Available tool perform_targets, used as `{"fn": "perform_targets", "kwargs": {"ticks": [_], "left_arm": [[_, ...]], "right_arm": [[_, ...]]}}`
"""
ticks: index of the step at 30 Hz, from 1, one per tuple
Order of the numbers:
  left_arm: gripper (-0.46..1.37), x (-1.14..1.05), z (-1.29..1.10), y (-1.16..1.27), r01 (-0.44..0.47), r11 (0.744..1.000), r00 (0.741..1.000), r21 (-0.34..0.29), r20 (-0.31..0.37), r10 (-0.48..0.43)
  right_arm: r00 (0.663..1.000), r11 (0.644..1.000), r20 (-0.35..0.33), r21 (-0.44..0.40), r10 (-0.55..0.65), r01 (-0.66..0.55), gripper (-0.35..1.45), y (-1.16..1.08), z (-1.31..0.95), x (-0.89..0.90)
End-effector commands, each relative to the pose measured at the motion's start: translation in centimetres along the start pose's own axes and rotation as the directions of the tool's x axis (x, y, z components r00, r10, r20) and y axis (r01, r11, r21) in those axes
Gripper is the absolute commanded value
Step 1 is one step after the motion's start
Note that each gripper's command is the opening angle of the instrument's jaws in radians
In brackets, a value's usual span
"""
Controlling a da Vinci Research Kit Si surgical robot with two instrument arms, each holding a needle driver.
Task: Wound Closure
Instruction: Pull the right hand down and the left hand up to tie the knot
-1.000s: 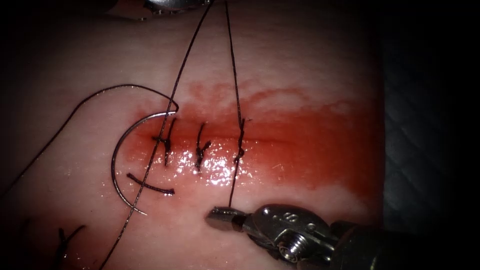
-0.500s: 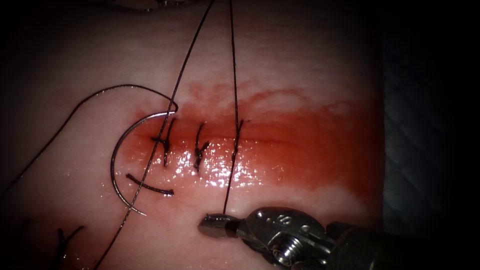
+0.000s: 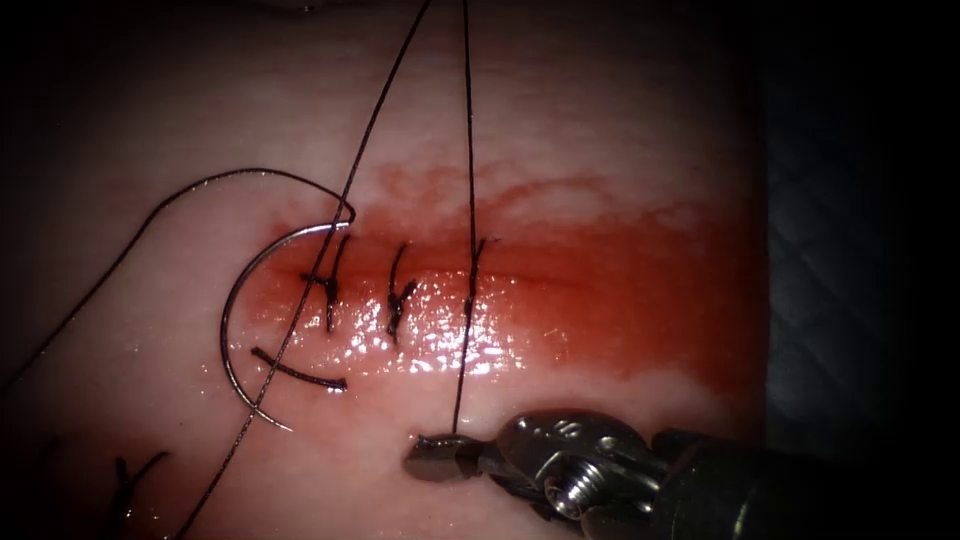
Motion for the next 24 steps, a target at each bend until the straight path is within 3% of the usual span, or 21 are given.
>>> {"fn": "perform_targets", "kwargs": {"ticks": [1, 5, 9, 24], "left_arm": [[-0.35, 0.0, 0.01, -0.01, 0.001, 1.0, 1.0, -0.006, 0.002, -0.001], [-0.35, -0.01, 0.03, -0.04, 0.001, 1.0, 1.0, -0.003, 0.005, -0.001], [-0.35, -0.03, 0.07, -0.08, 0.001, 1.0, 1.0, 0.0, 0.008, -0.001], [-0.35, -0.08, 0.09, -0.09, -0.002, 1.0, 1.0, 0.004, 0.008, 0.002]], "right_arm": [[1.0, 1.0, 0.018, 0.016, 0.0, 0.0, -0.35, 0.0, 0.02, -0.01], [0.997, 0.999, 0.072, 0.046, -0.006, 0.003, -0.35, 0.03, 0.06, -0.04], [0.999, 0.999, 0.042, 0.033, -0.003, 0.001, -0.35, 0.02, 0.07, -0.03], [0.999, 0.999, 0.038, 0.035, 0.0, -0.001, -0.35, 0.02, 0.08, 0.0]]}}
